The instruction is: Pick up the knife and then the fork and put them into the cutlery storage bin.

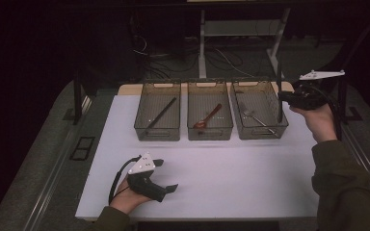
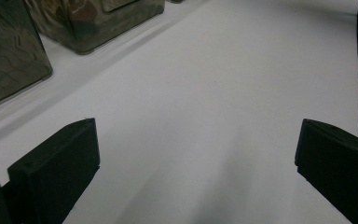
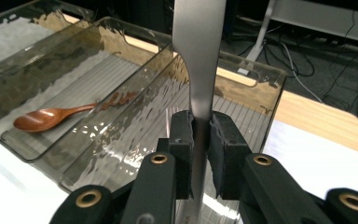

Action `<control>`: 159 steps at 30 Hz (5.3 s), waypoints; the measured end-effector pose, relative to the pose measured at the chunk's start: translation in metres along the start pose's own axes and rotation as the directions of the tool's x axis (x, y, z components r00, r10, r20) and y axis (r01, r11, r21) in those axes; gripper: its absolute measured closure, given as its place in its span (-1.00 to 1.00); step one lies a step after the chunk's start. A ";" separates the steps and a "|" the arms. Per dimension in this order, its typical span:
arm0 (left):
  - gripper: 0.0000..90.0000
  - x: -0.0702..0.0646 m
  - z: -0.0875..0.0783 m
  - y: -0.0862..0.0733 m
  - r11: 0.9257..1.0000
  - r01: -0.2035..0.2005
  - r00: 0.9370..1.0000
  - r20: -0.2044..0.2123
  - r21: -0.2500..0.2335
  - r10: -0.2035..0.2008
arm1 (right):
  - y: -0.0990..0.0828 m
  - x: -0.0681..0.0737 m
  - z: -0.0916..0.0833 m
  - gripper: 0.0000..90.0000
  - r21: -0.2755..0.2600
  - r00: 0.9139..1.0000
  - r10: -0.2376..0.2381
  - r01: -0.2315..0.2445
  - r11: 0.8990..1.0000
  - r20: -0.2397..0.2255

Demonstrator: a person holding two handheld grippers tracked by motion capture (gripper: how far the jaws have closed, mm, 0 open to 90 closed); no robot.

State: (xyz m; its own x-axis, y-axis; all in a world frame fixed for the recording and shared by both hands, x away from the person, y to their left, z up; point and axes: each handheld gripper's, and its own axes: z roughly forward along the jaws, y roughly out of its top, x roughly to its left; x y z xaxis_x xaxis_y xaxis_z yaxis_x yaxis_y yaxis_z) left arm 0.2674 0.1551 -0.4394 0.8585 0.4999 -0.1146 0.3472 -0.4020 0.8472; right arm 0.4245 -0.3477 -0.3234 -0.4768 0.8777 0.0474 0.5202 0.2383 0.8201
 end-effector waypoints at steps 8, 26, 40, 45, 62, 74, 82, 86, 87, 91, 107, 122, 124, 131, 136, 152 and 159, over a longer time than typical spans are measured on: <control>-1.00 0.000 0.000 0.000 1.000 -0.001 1.000 0.001 0.001 0.001 | -0.008 -0.004 0.025 0.75 0.084 0.999 -0.026 0.023 0.996 0.036; -1.00 -0.001 0.001 0.000 1.000 0.002 1.000 0.006 0.006 -0.002 | -0.024 -0.004 0.051 0.75 0.264 0.995 -0.094 0.085 0.961 0.021; -1.00 -0.001 0.001 0.000 1.000 0.001 1.000 0.008 0.008 -0.001 | -0.025 0.001 0.067 0.74 0.319 0.993 -0.119 0.111 0.941 0.005; -1.00 -0.001 0.001 0.000 1.000 0.000 1.000 0.007 0.009 0.000 | -0.025 0.004 0.069 0.55 0.303 0.993 -0.120 0.116 0.946 -0.004; -1.00 0.000 0.000 -0.001 1.000 -0.003 1.000 0.006 0.013 0.003 | -0.023 0.001 0.049 -0.12 0.124 0.996 0.033 -0.022 0.992 -0.089; -1.00 0.002 -0.001 0.000 1.000 -0.001 1.000 0.015 0.018 0.000 | -0.033 0.016 0.037 -0.42 0.030 0.998 0.004 -0.002 1.000 -0.064; -1.00 0.005 -0.003 -0.001 1.000 -0.011 1.000 0.016 0.015 0.011 | -0.044 0.028 0.025 -0.52 -0.008 0.996 -0.010 0.010 1.000 -0.090; -1.00 0.005 -0.005 0.000 1.000 -0.011 1.000 0.013 0.013 0.011 | -0.049 0.036 0.018 -0.53 -0.033 0.994 -0.022 0.019 0.999 -0.106; -1.00 0.005 -0.005 0.000 1.000 -0.012 1.000 0.013 0.013 0.012 | -0.050 0.039 0.016 -0.53 -0.038 0.993 -0.027 0.023 0.999 -0.114; -1.00 0.006 -0.006 -0.001 1.000 -0.009 1.000 0.012 0.011 0.009 | -0.054 0.049 0.009 -0.54 -0.060 0.990 -0.044 0.036 0.998 -0.137; -1.00 0.003 -0.003 -0.001 1.000 -0.008 1.000 0.018 0.013 0.008 | -0.087 0.074 -0.008 -0.59 -0.089 0.975 -0.044 0.025 0.996 -0.216; -1.00 0.000 -0.003 0.001 1.000 -0.014 1.000 0.028 0.005 0.014 | -0.123 0.088 -0.026 -0.60 -0.109 0.964 -0.054 0.026 0.994 -0.261; -1.00 0.000 -0.003 0.001 1.000 -0.014 1.000 0.028 0.003 0.014 | -0.129 0.090 -0.028 -0.60 -0.114 0.963 -0.042 0.012 0.993 -0.267; -1.00 0.000 -0.003 0.001 1.000 -0.015 0.999 0.029 0.006 0.015 | -0.143 0.095 -0.030 -0.60 -0.104 0.960 -0.042 0.013 0.994 -0.278; -1.00 -0.001 -0.003 0.001 1.000 -0.016 0.999 0.028 0.000 0.016 | -0.153 0.097 -0.033 -0.60 -0.092 0.959 -0.042 0.017 0.996 -0.279; -1.00 -0.002 -0.002 0.001 1.000 -0.017 0.999 0.027 0.006 0.017 | -0.173 0.110 -0.034 -0.62 -0.067 0.953 -0.075 0.058 0.996 -0.294; -1.00 -0.002 -0.002 0.001 1.000 -0.017 1.000 0.027 0.009 0.016 | -0.174 0.111 -0.032 -0.62 -0.056 0.952 -0.078 0.064 0.996 -0.297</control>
State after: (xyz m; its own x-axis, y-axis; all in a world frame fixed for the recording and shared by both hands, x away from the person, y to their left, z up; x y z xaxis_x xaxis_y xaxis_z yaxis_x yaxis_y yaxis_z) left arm 0.2651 0.1555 -0.4371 0.8738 0.4726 -0.1144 0.3361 -0.4171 0.8444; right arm 0.2585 -0.3047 -0.4424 -0.7046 0.6936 0.1501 0.4477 0.2703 0.8523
